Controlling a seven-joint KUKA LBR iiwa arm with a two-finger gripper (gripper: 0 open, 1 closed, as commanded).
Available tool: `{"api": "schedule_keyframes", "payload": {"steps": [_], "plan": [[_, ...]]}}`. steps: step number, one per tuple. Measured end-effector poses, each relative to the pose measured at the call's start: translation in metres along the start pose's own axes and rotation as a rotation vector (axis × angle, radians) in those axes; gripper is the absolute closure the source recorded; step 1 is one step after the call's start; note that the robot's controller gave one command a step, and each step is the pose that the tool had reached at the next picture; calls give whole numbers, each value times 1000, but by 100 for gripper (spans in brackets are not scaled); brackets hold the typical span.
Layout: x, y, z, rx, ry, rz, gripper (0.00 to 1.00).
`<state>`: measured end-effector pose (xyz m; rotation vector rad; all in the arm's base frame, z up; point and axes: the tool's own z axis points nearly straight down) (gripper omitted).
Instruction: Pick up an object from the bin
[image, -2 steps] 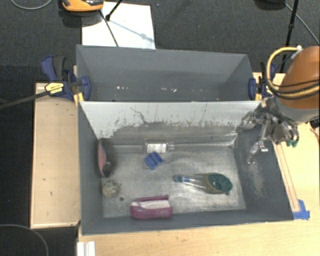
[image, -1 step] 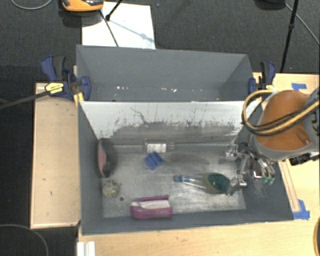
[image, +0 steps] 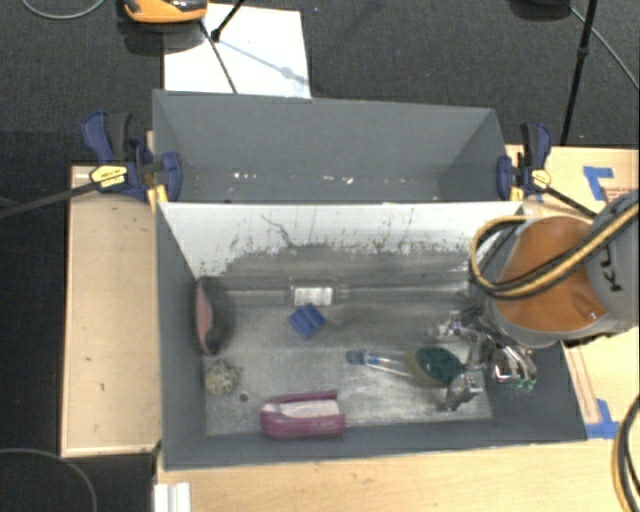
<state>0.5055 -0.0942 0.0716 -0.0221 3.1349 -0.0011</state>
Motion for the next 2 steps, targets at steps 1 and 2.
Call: {"api": "schedule_keyframes", "payload": {"steps": [1, 2], "plan": [[-2, 0, -2, 1, -5, -4, 100], [-30, -54, -156, 3, -3, -324, 100]]}}
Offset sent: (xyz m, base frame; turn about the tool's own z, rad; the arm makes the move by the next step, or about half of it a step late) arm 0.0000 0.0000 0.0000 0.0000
